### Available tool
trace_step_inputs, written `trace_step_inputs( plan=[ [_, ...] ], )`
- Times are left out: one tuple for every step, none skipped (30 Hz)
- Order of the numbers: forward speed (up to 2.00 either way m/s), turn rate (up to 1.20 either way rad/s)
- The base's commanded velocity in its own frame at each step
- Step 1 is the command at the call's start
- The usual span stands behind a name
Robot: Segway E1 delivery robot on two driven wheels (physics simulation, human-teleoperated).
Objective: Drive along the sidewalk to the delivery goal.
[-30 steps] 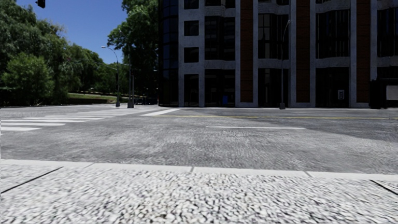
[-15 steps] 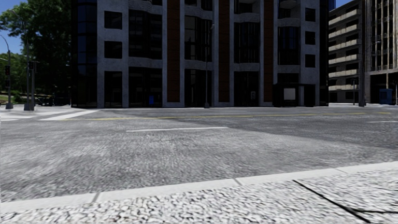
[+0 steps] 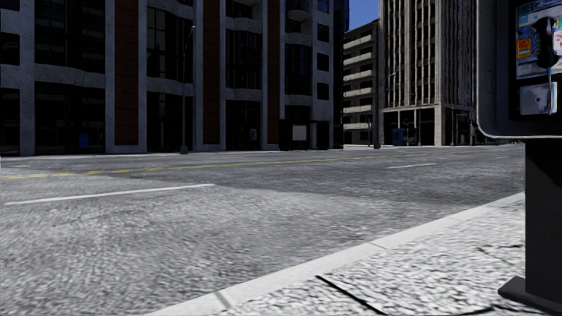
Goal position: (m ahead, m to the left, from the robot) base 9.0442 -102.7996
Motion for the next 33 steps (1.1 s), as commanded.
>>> trace_step_inputs(
  plan=[
    [1.1, -0.81],
    [1.12, -0.81],
    [1.14, -0.81],
    [1.15, -0.81],
    [1.15, -0.81],
    [1.15, -0.81],
    [0.99, -0.8],
    [0.82, -0.71],
    [0.82, -0.71],
    [0.77, -0.83],
    [0.76, -0.94],
    [0.74, -0.97],
    [0.65, -0.96],
    [0.4, -0.82],
    [0.0, 0.0],
    [0.0, 0.0],
    [0.0, 0.0],
    [0.0, 0.0],
    [0.0, 0.0],
    [0.0, 0.0],
    [0.0, 0.0],
    [0.0, 0.0],
    [0.0, 0.0],
    [0.0, 0.0],
    [0.0, 0.0],
    [0.0, 0.0],
    [0.0, 0.0],
    [0.0, 0.0],
    [0.0, 0.0],
    [0.0, 0.0],
    [0.0, 0.0],
    [0.0, 0.0],
    [0.0, 0.0]
  ],
)
